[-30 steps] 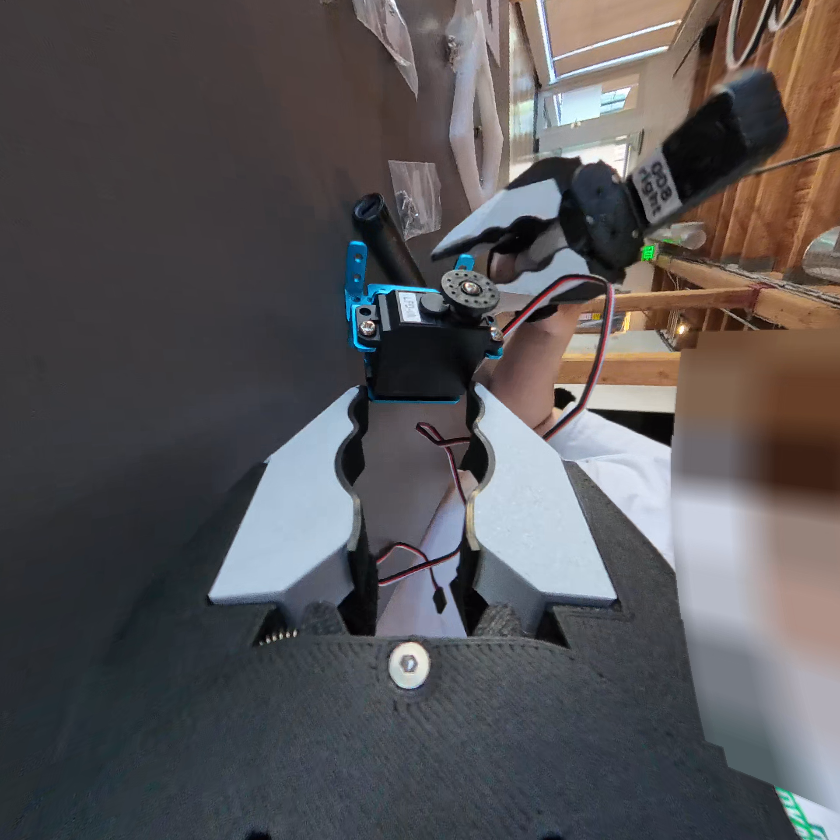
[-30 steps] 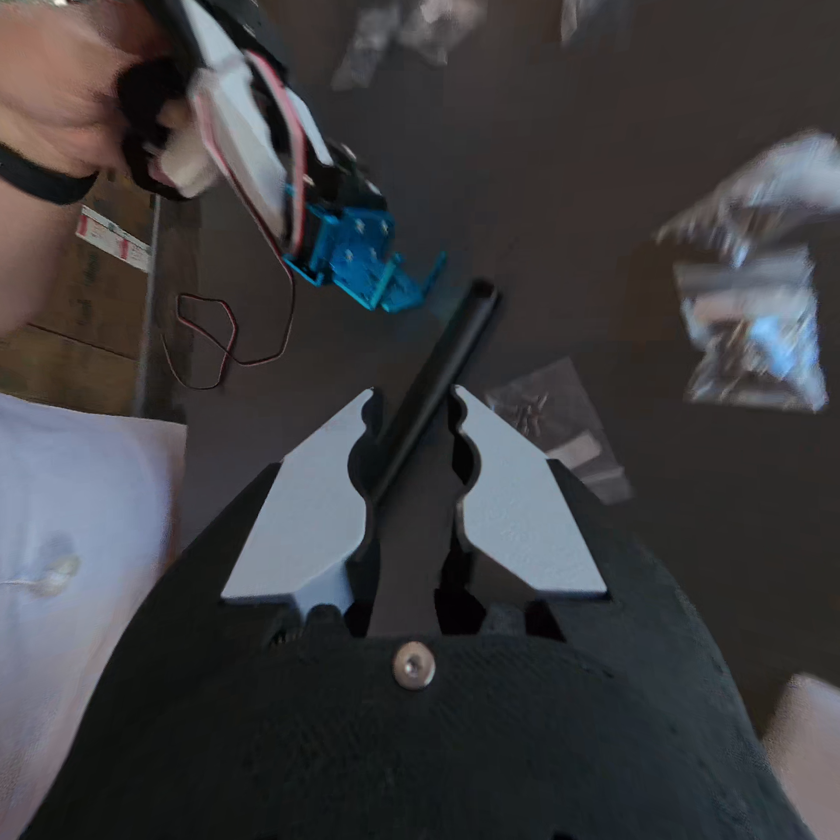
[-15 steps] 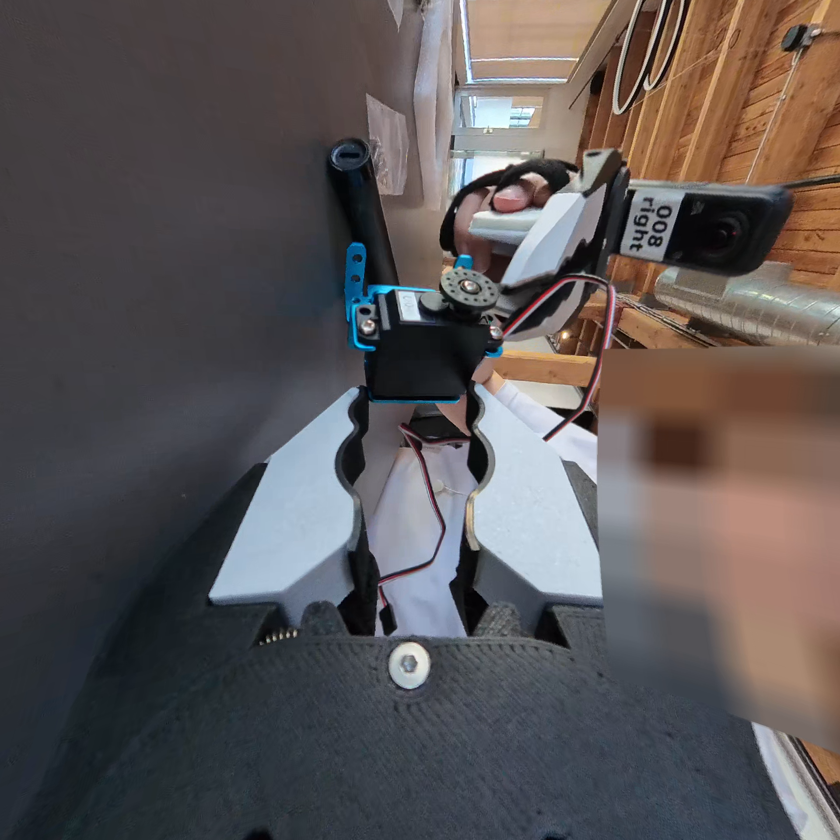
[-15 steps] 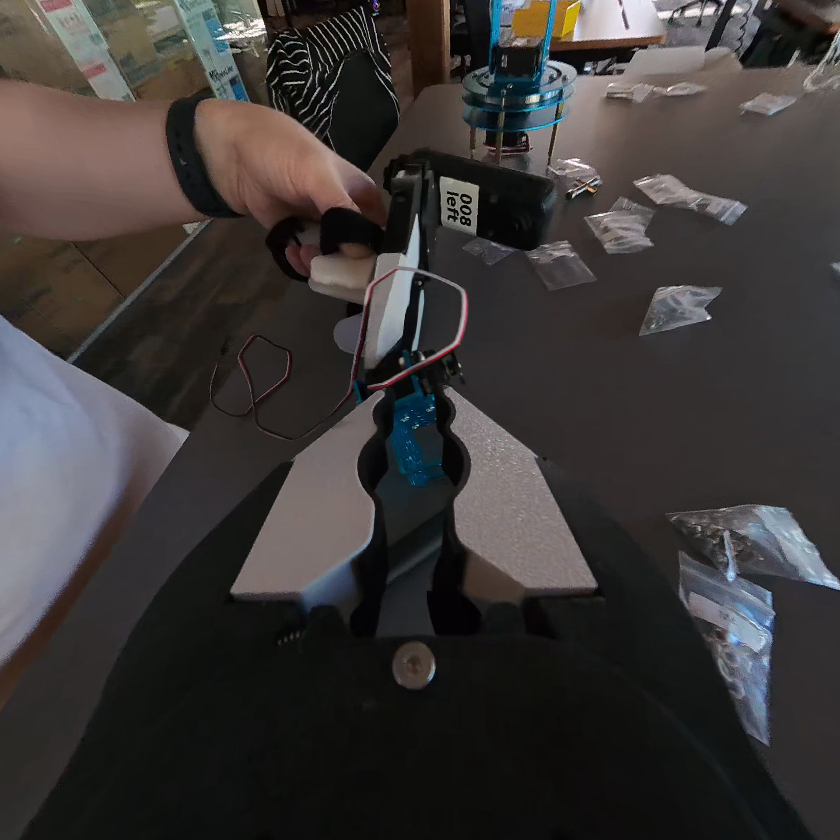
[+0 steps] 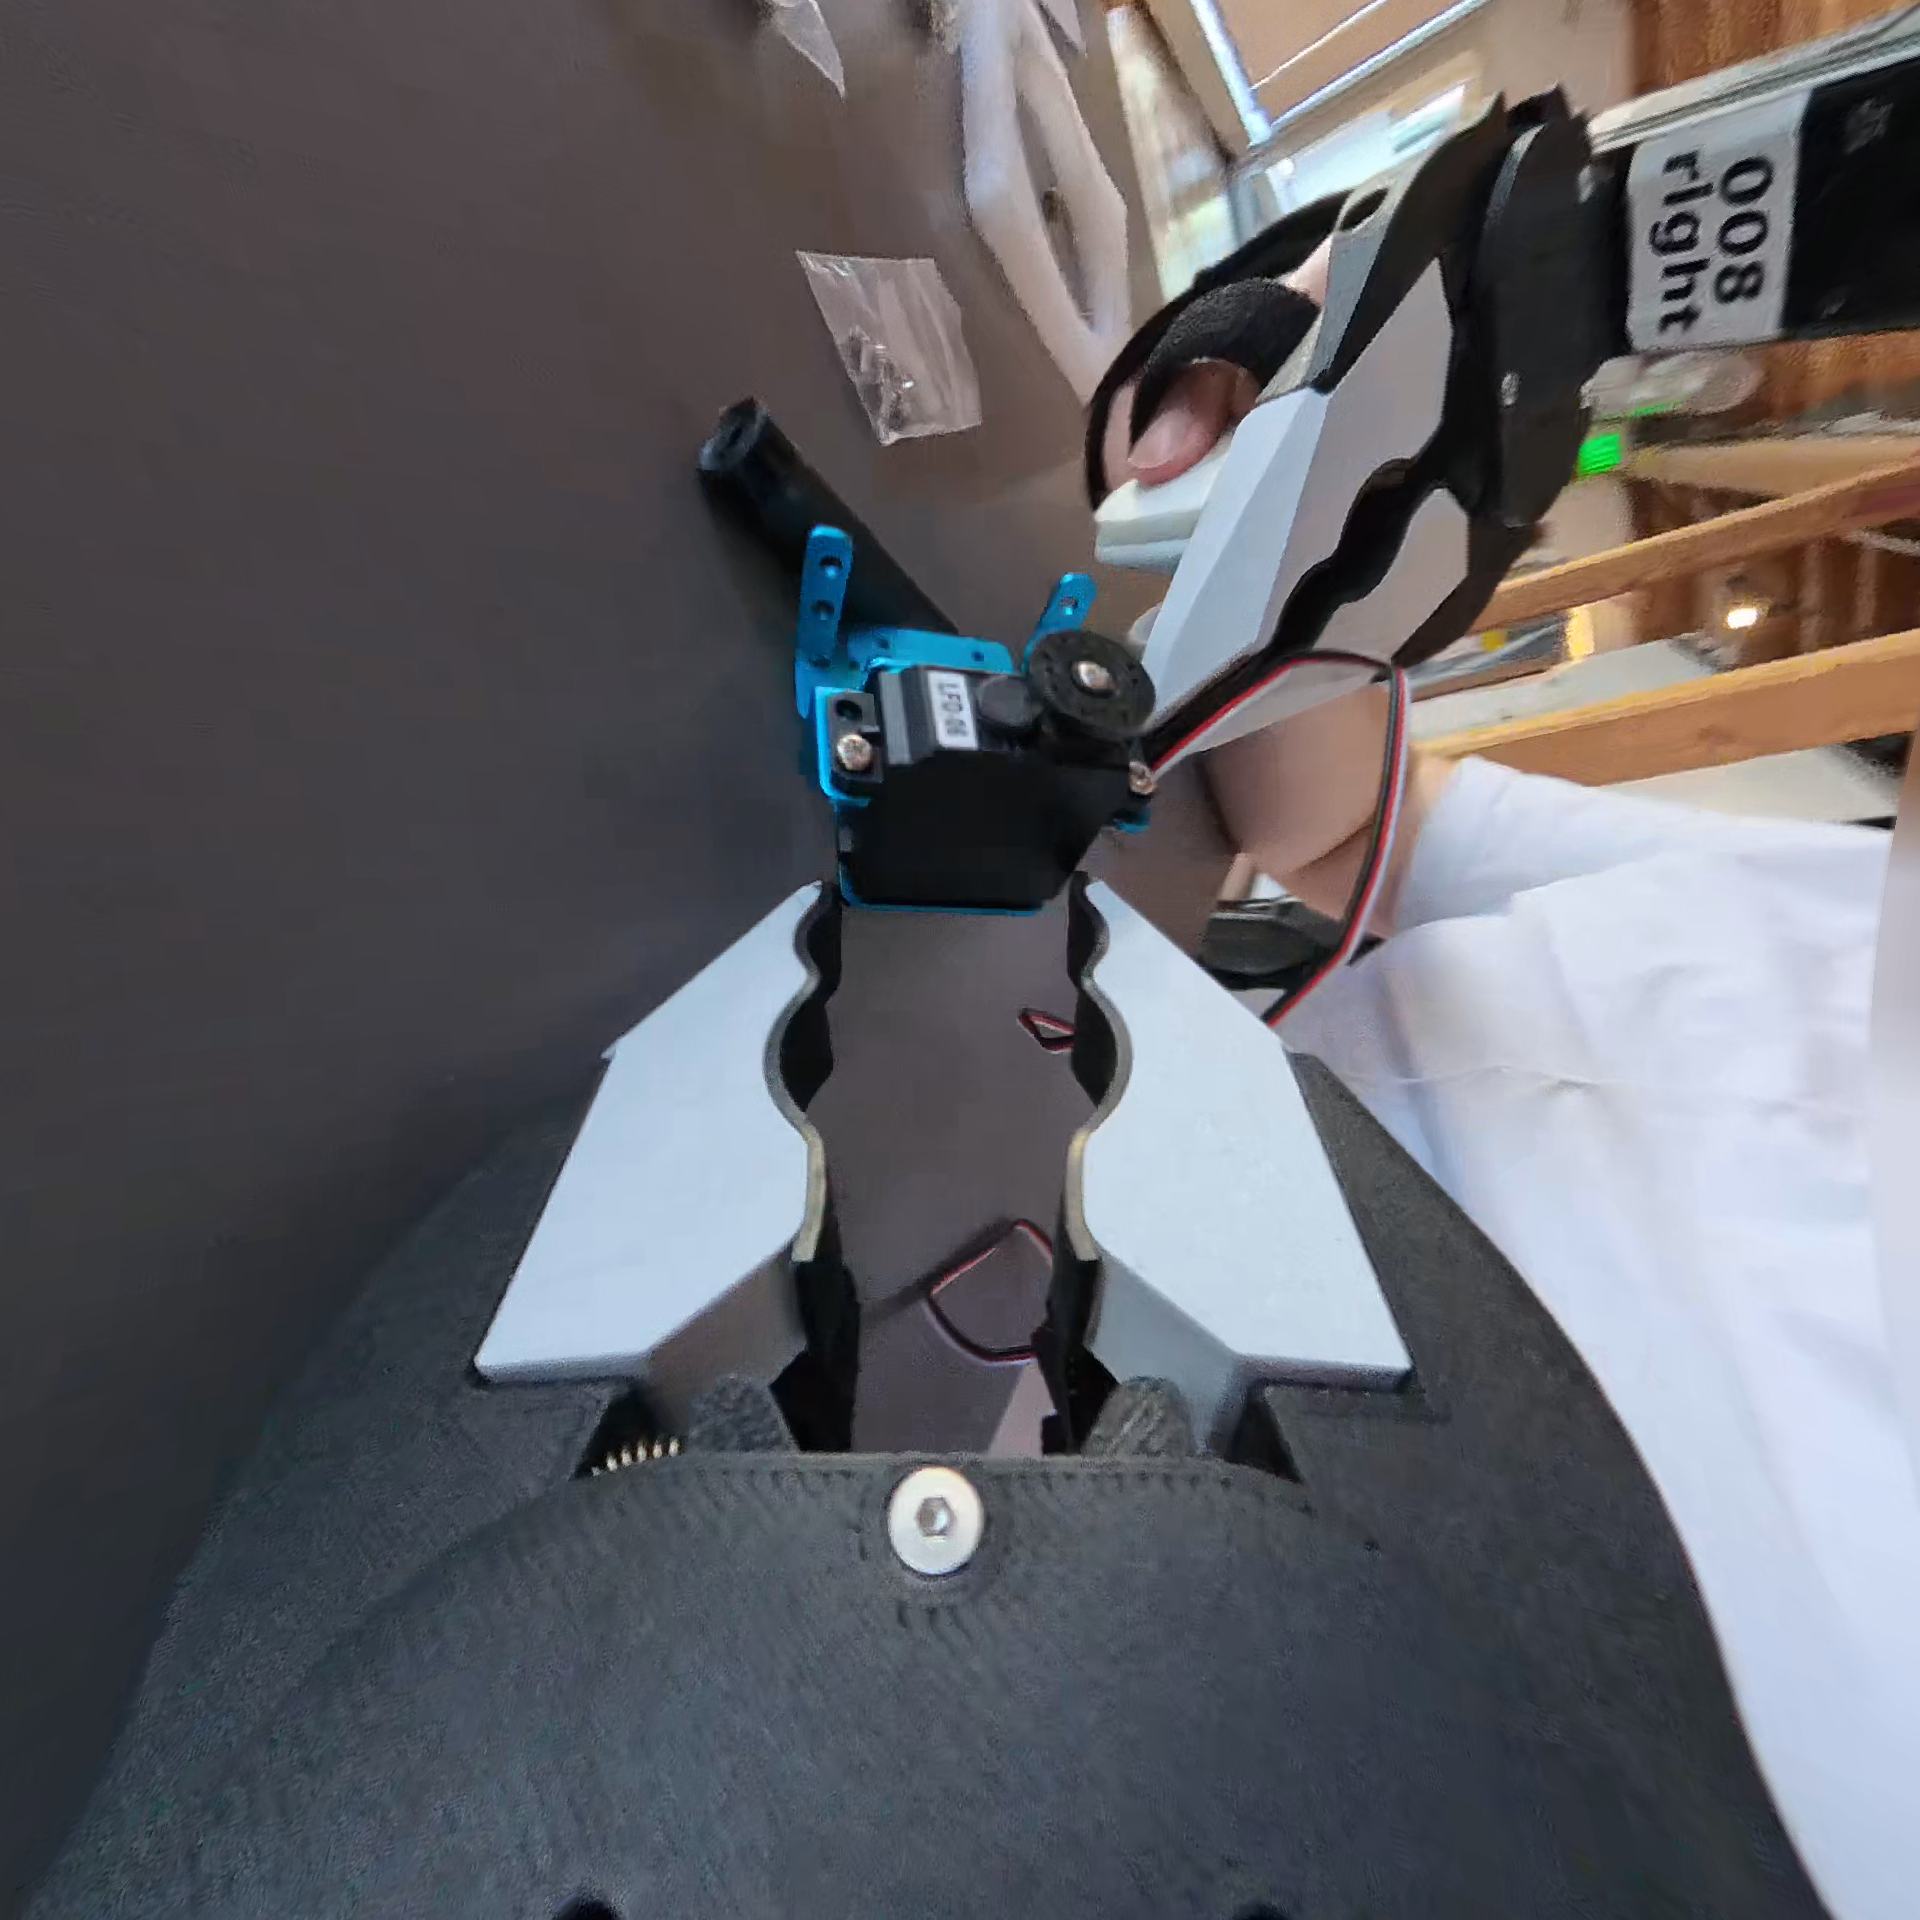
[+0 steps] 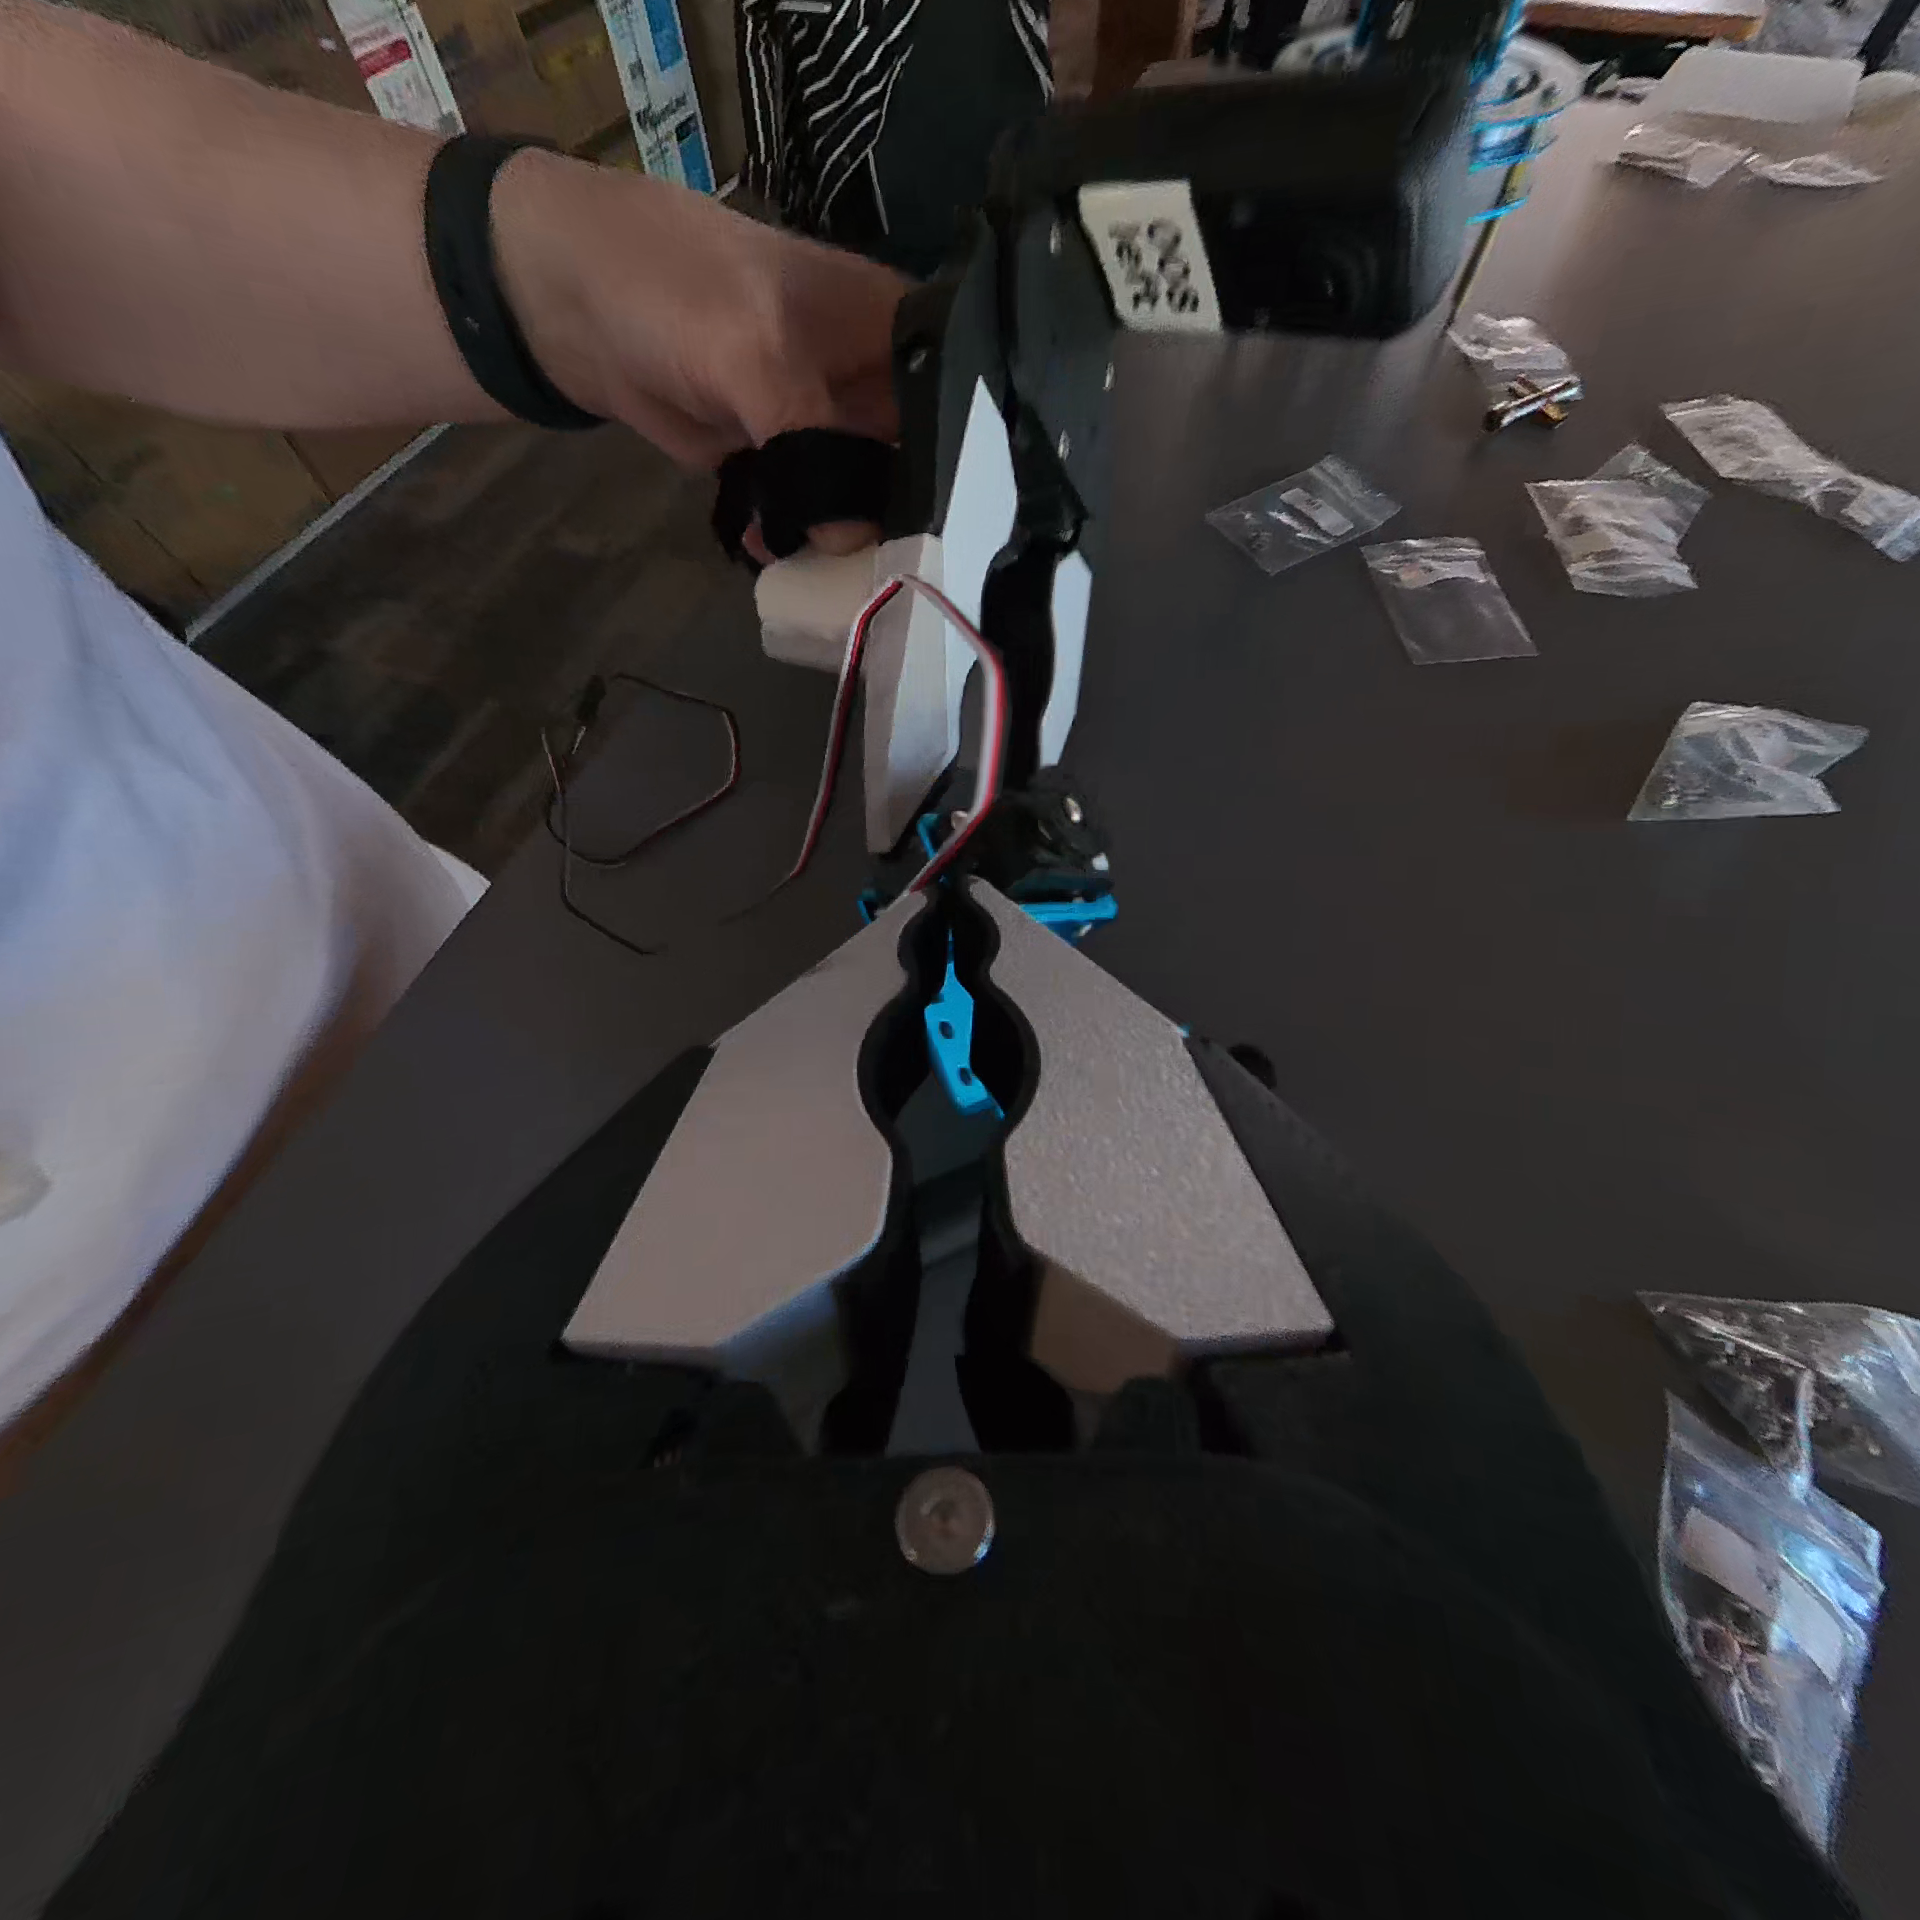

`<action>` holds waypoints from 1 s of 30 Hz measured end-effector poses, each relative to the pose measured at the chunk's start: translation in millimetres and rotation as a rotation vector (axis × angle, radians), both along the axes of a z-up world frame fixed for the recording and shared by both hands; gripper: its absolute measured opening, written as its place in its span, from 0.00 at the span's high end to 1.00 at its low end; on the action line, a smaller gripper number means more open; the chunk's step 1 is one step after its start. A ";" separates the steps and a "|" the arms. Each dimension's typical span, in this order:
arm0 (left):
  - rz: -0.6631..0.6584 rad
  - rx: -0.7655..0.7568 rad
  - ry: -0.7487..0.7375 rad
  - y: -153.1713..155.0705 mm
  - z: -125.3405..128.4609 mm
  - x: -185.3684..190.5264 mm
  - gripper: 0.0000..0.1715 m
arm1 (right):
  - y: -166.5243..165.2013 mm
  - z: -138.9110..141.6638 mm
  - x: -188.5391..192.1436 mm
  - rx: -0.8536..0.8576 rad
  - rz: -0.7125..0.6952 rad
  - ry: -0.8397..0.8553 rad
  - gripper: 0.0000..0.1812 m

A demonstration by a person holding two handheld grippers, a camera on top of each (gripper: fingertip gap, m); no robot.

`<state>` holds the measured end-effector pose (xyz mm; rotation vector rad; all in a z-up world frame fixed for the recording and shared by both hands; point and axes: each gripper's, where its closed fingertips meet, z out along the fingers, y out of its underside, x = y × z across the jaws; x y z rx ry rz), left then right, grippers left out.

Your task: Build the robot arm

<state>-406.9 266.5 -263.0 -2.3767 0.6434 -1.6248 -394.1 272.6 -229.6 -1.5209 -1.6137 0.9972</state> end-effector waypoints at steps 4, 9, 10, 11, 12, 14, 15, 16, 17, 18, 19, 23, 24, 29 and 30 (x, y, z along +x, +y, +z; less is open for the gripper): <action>0.066 0.168 -0.096 8.6 28.7 -12.5 0.78 | 4.7 -15.9 -1.1 0.045 -0.009 -0.065 1.00; 0.094 0.423 -0.012 20.2 33.4 -32.9 0.79 | 5.3 -10.5 -3.8 0.071 0.021 -0.026 1.00; 0.090 0.482 0.030 21.4 30.5 -34.5 0.77 | 8.2 -11.4 -1.8 0.111 0.013 -0.027 1.00; 0.084 0.531 0.068 21.7 27.5 -35.0 0.77 | 9.6 -11.6 0.6 0.146 0.011 -0.023 1.00; 0.082 0.579 0.104 22.4 25.1 -35.0 0.78 | 8.2 -11.3 3.0 0.175 0.021 -0.013 0.99; 0.067 0.707 0.181 22.5 21.7 -33.1 0.79 | 9.9 -12.5 7.7 0.245 0.012 -0.003 0.93; 0.044 0.780 0.223 21.3 20.0 -31.1 0.79 | 11.2 -12.7 8.9 0.282 0.004 0.000 0.90; 0.019 0.849 0.266 20.4 18.1 -29.2 0.80 | 10.8 -12.2 8.7 0.310 0.003 0.004 0.89; -0.001 0.908 0.300 20.1 17.0 -26.8 0.79 | 9.6 -11.9 7.3 0.338 0.006 0.006 0.89; -0.013 0.954 0.323 20.8 15.9 -24.4 0.78 | 8.7 -13.6 5.6 0.371 0.010 -0.003 0.88; -0.003 0.982 0.344 24.6 14.3 -23.2 0.71 | 10.1 -17.0 4.4 0.413 0.003 -0.023 0.88; 0.005 0.888 0.327 31.4 -3.2 -16.1 0.58 | 9.5 -22.6 -2.9 0.567 -0.009 -0.058 0.89; -0.013 0.837 0.289 27.9 -5.9 -11.6 0.61 | 9.8 -22.5 -4.7 0.606 -0.014 -0.060 0.89; -0.036 0.646 0.196 23.1 -6.3 -3.8 0.75 | 14.8 -19.6 -8.3 0.753 -0.058 -0.065 0.92; -0.023 0.588 0.169 22.7 -5.0 -2.7 0.75 | 16.1 -17.0 -8.0 0.777 -0.070 -0.057 0.92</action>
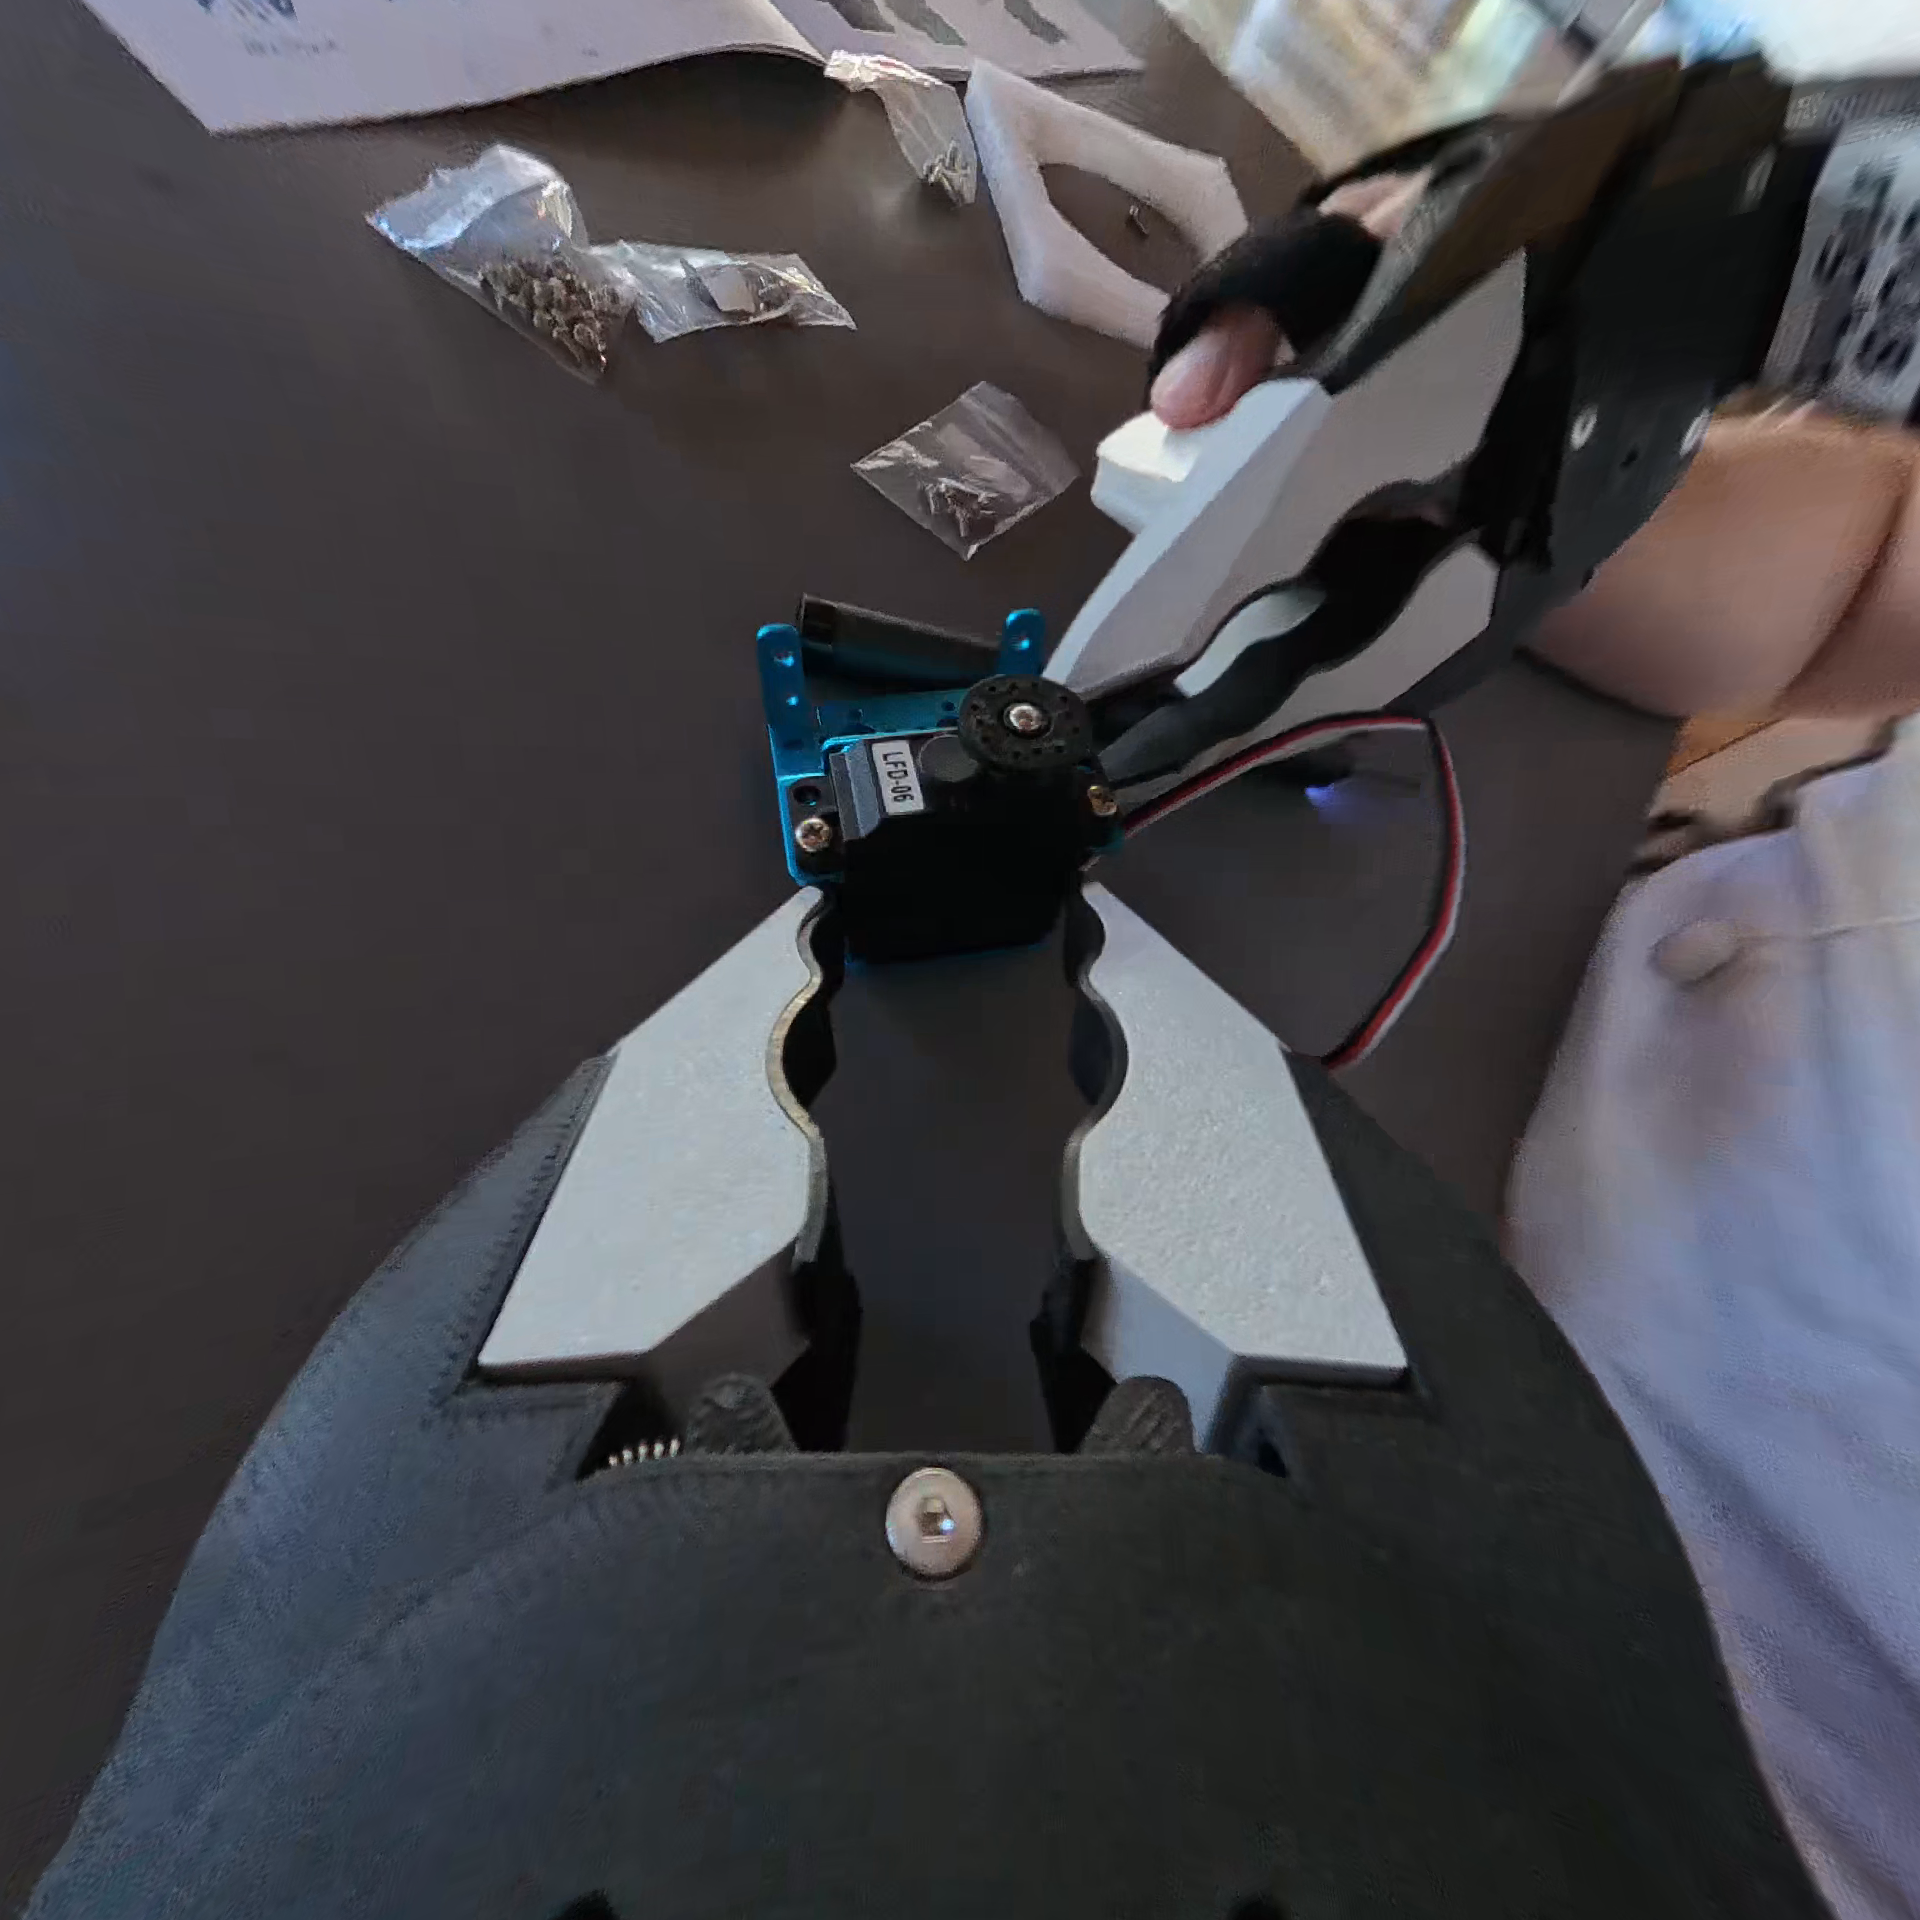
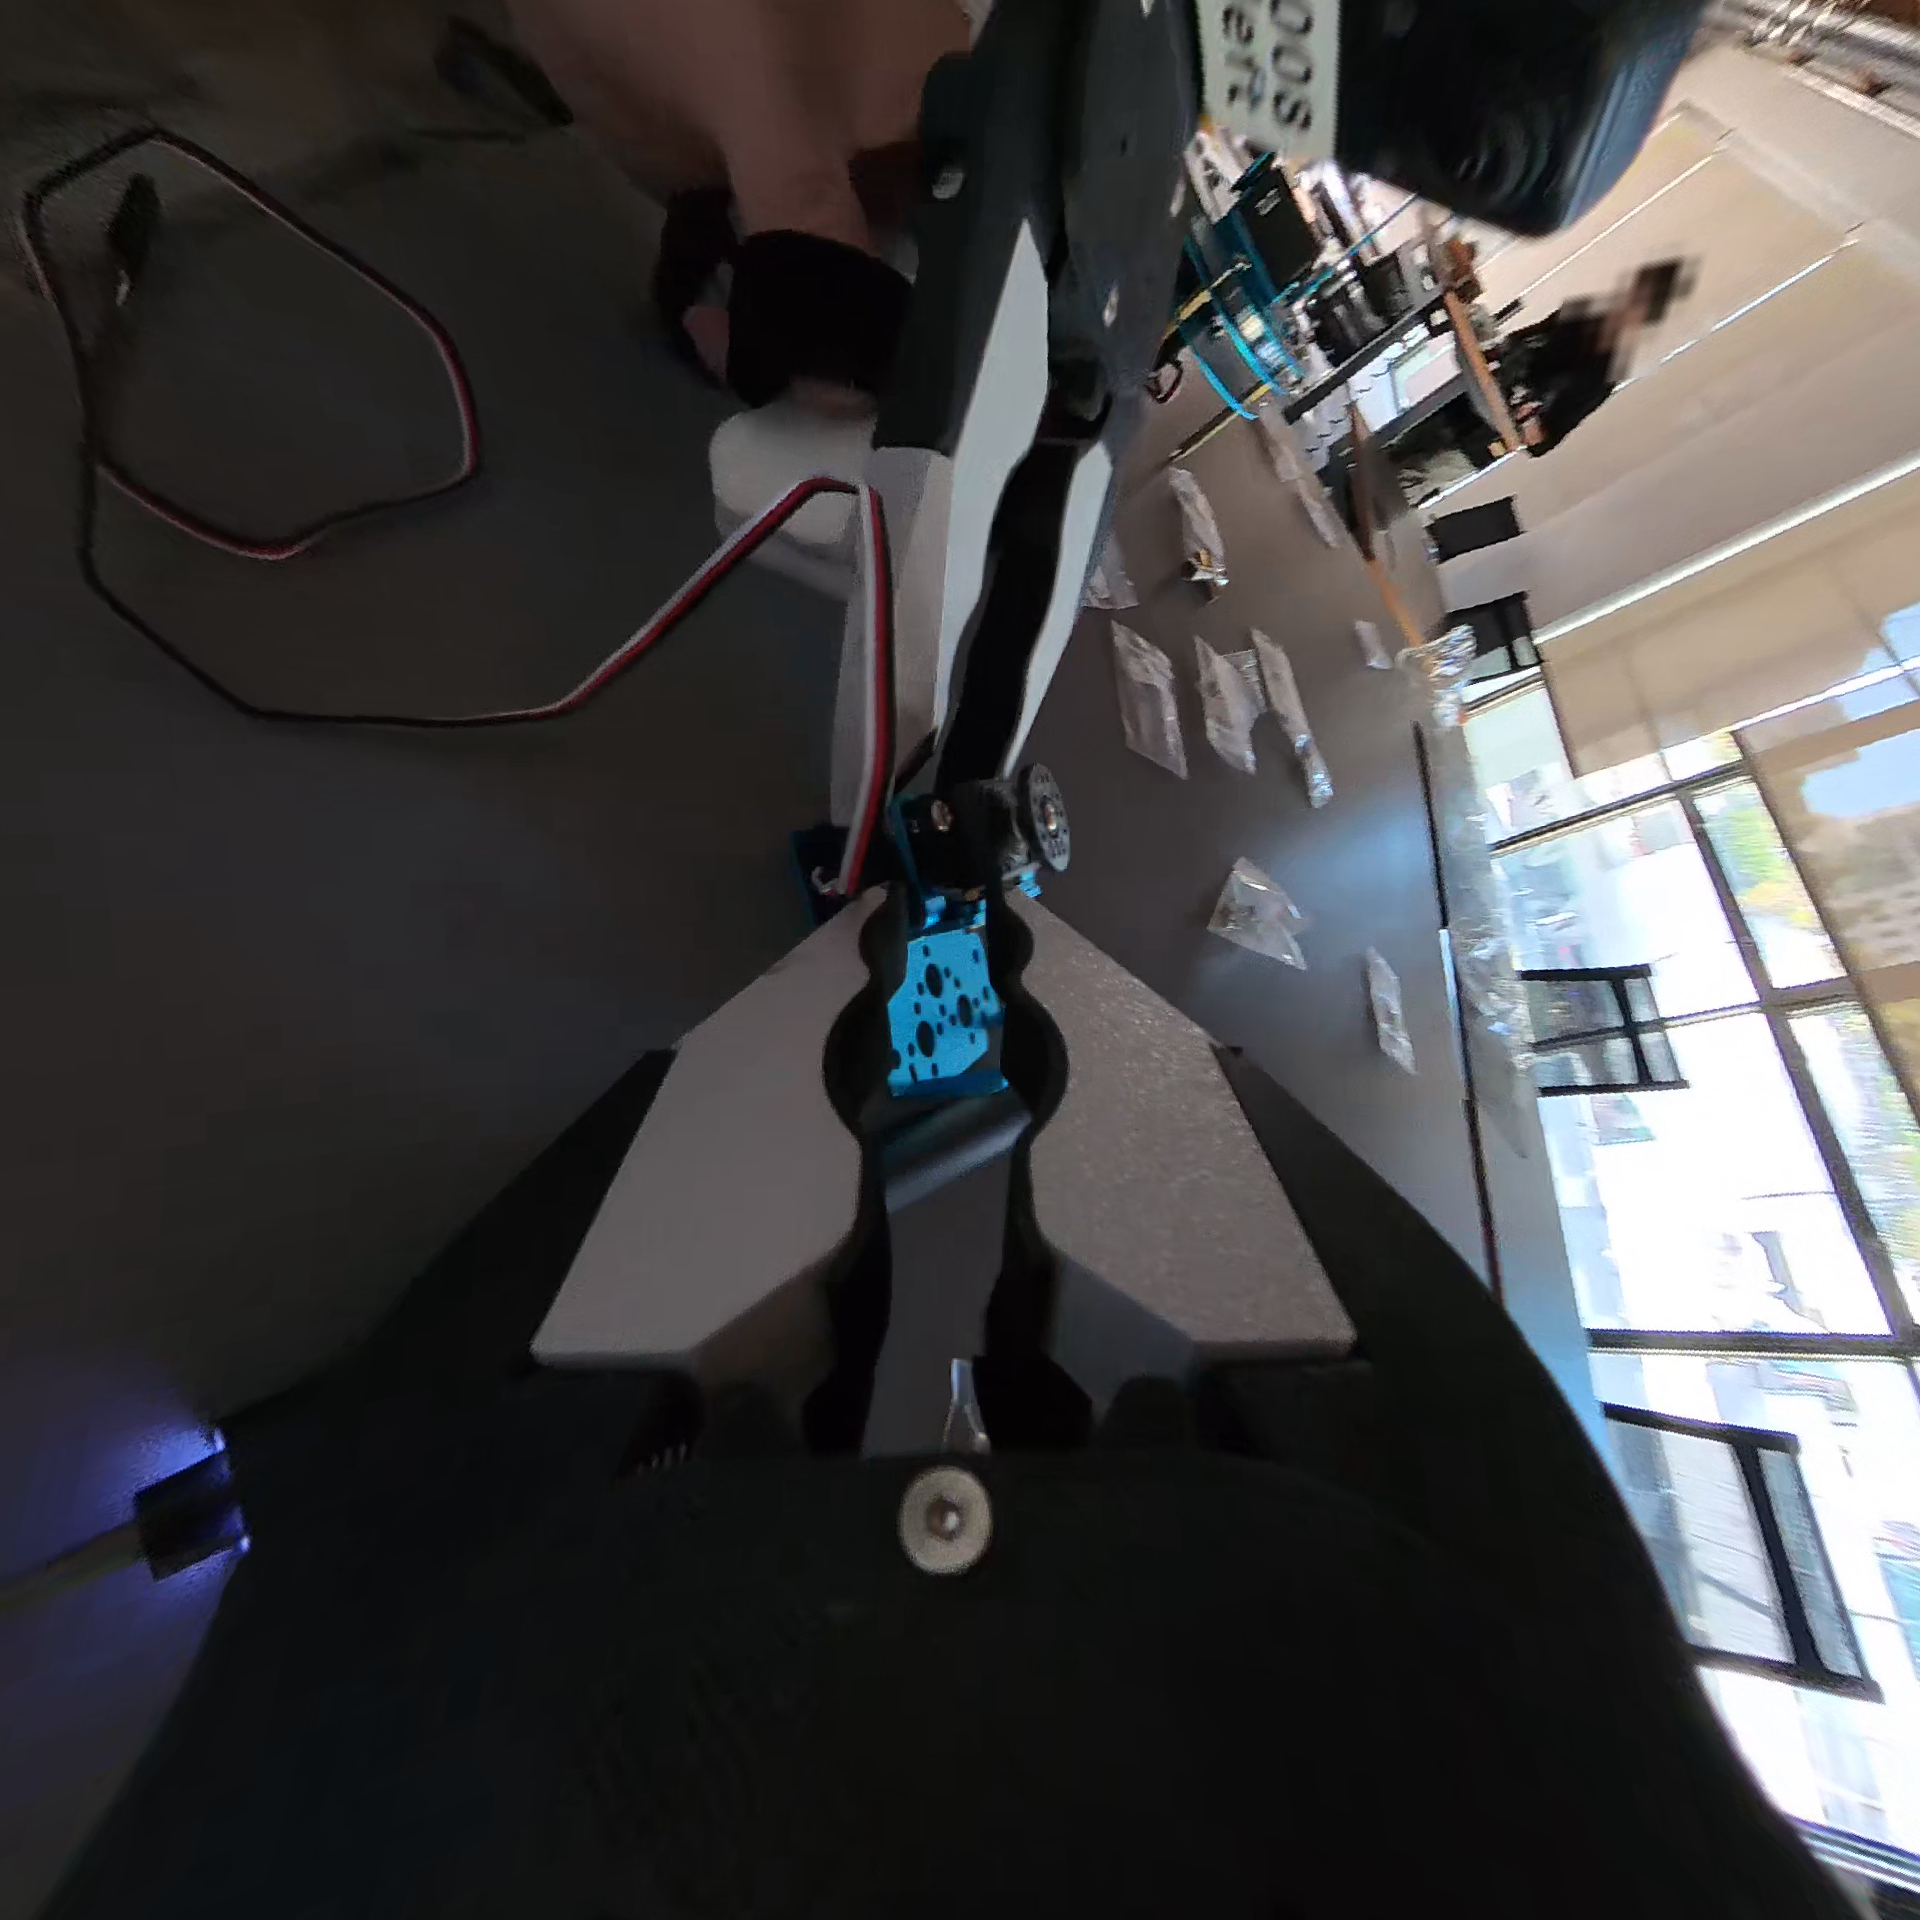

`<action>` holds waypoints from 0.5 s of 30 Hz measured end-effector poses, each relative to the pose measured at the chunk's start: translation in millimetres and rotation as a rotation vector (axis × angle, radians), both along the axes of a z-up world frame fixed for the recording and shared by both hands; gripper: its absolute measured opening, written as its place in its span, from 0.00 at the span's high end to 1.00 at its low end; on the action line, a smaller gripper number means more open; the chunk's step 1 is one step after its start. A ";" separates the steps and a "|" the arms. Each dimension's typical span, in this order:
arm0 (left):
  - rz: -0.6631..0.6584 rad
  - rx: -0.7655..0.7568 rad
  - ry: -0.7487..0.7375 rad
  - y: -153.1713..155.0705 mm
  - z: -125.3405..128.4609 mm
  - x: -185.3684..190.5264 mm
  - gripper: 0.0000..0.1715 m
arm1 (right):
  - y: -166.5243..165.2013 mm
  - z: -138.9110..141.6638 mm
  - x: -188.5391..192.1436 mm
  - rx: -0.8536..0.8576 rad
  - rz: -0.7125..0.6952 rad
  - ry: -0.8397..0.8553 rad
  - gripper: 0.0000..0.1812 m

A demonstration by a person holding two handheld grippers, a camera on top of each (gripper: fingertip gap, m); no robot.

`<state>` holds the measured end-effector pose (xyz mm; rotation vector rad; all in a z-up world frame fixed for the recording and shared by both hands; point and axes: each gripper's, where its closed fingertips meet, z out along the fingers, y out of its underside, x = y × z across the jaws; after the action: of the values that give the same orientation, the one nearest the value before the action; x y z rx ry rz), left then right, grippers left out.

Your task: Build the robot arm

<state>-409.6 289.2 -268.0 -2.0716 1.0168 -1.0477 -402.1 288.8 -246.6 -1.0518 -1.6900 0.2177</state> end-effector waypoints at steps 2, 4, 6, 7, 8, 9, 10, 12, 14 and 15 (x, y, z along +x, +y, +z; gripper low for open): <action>0.020 -0.187 -0.093 -3.7 4.1 2.8 0.75 | 0.8 6.6 0.7 0.030 -0.005 0.024 0.93; -0.002 -0.410 -0.209 -13.0 11.5 6.3 0.76 | -4.2 17.4 -0.5 0.026 0.018 0.072 0.95; -0.025 -0.565 -0.281 -21.8 13.8 7.2 0.75 | -11.2 19.1 -1.9 -0.043 0.046 0.073 0.96; -0.036 -0.602 -0.307 -24.2 14.6 7.4 0.76 | -12.7 19.9 -2.7 -0.098 0.050 0.074 0.97; -0.045 -0.609 -0.324 -25.7 14.7 7.7 0.76 | -13.8 19.7 -2.7 -0.168 0.050 0.066 0.96; -0.050 -0.608 -0.334 -26.4 15.3 7.2 0.76 | -14.4 19.7 -2.7 -0.235 0.049 0.060 0.97; -0.049 -0.594 -0.337 -25.6 16.7 5.2 0.76 | -13.0 20.5 -2.6 -0.282 0.041 0.060 0.97; -0.008 -0.461 -0.310 -15.4 18.6 -5.0 0.77 | -9.5 19.5 -2.0 -0.369 0.026 0.050 0.96; 0.036 -0.224 -0.260 -2.4 26.7 -18.2 0.78 | -9.1 16.8 -1.6 -0.448 0.031 0.040 0.96; 0.010 -0.092 -0.245 -2.3 36.3 -19.8 0.77 | -9.9 15.9 -2.0 -0.487 0.036 0.039 0.96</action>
<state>-429.4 286.9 -231.6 -1.9575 0.8482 -1.3267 -404.1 278.8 -230.6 -1.3598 -1.6603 0.6956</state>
